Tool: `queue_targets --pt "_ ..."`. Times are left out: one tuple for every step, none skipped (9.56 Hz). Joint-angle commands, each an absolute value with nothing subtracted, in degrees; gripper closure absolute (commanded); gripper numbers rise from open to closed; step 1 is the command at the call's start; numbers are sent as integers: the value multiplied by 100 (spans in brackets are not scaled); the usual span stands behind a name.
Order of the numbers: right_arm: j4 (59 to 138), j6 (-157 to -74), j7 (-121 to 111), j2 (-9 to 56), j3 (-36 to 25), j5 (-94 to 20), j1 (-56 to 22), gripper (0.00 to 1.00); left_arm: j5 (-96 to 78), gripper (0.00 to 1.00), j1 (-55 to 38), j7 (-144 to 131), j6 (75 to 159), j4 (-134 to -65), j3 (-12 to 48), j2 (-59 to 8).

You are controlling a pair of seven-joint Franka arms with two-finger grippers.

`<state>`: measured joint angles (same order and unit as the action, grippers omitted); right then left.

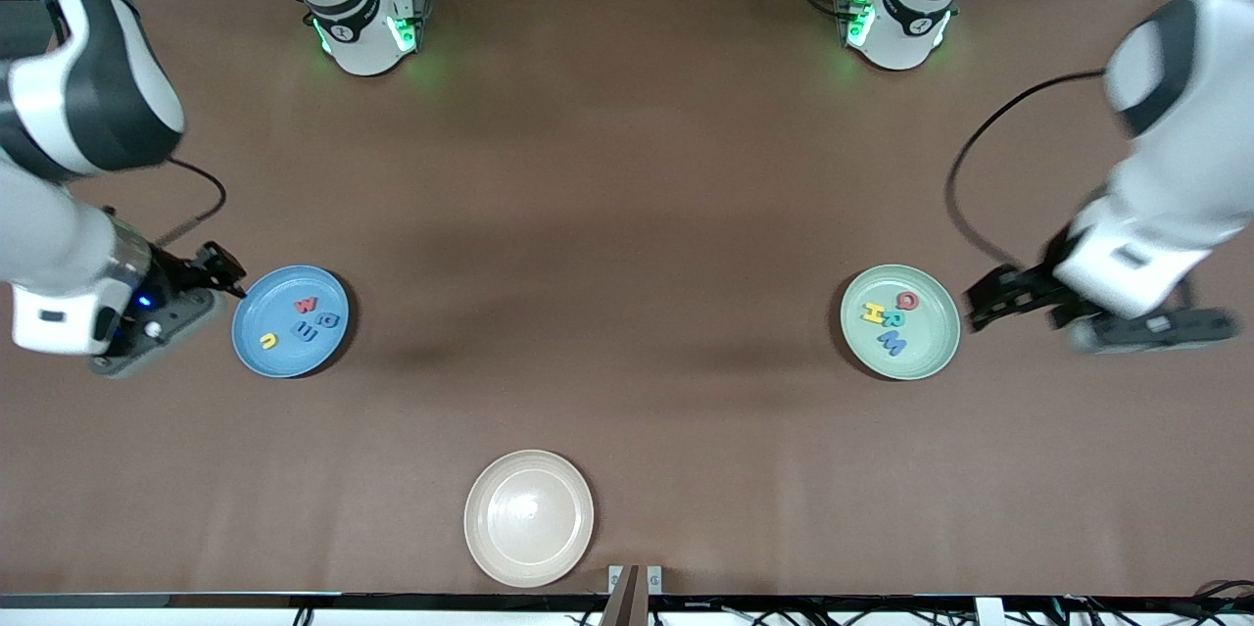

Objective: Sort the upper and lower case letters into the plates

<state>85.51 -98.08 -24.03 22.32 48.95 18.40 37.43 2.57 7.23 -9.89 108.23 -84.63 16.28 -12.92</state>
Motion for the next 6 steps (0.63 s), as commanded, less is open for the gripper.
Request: queue_targets --pt "8736 -9774 -2531 1479 4545 1161 3911 0 9 0 326 -449 10330 -8543 890 -915" --pt "8736 -9643 -2496 1216 4422 1125 3868 0 -78 0 142 -239 10118 -8560 574 -766" --pt "8719 -9546 -2479 1021 4203 1099 3728 0 -210 0 54 -11 9977 -8578 345 -617" --pt "8675 -9475 -2479 819 3818 1107 3379 0 -394 0 -43 174 9871 -8622 82 -528" --pt "8631 -9475 -2479 652 3205 1116 2809 0 -422 0 -87 341 9748 -8666 -34 -449" --pt "8526 -9388 -2418 581 2434 881 2125 0 -431 0 -97 369 9730 -8718 -79 -370"
